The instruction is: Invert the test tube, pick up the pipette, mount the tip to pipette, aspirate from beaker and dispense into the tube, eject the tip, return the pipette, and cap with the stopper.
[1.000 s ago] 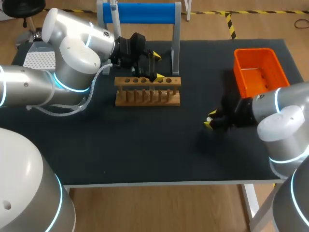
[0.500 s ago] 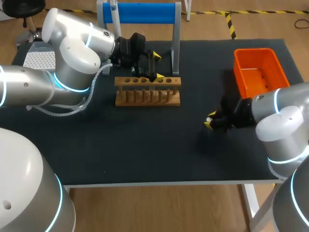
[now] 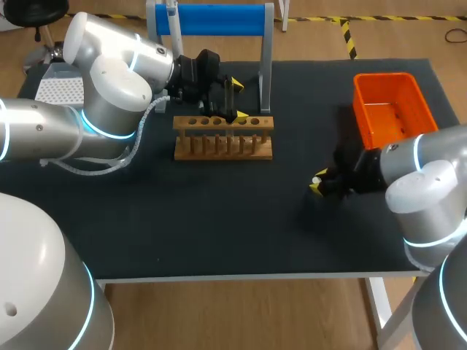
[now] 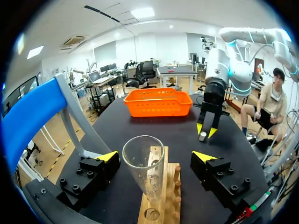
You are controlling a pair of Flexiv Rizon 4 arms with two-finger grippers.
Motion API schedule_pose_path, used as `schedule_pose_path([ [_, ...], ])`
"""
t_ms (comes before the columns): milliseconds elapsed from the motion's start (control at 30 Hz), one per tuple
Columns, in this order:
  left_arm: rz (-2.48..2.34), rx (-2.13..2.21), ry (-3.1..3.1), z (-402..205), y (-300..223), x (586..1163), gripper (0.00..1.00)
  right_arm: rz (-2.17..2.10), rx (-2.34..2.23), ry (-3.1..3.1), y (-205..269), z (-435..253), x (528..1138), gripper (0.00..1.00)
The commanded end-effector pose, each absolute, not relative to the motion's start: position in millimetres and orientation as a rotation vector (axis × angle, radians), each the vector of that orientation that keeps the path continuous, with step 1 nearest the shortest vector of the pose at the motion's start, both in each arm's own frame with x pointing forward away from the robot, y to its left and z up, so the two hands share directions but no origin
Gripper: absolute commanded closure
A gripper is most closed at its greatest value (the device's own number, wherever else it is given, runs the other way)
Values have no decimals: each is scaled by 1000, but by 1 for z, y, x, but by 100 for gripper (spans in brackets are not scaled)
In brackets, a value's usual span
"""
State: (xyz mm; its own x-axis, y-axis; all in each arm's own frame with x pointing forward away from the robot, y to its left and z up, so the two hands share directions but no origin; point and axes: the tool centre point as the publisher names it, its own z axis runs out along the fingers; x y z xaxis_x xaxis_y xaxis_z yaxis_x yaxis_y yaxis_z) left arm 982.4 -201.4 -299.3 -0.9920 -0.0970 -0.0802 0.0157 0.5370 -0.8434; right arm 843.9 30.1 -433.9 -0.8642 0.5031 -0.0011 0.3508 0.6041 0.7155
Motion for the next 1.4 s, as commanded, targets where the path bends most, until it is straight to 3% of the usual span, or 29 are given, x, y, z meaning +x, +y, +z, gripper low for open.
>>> schedule_pose_path([
  [33,-1460,-67,2649,-300,-201,983,0,1104,710,2624,29,-435,843,65],
  [567,-1460,-67,2649,-300,-201,983,0,1101,702,2624,29,-434,845,67],
  [800,-1460,-67,2649,-300,-201,983,0,1097,704,2624,29,-435,846,72],
  [1400,-1460,-67,2649,-300,-201,983,0,1101,704,2619,30,-433,847,65],
])
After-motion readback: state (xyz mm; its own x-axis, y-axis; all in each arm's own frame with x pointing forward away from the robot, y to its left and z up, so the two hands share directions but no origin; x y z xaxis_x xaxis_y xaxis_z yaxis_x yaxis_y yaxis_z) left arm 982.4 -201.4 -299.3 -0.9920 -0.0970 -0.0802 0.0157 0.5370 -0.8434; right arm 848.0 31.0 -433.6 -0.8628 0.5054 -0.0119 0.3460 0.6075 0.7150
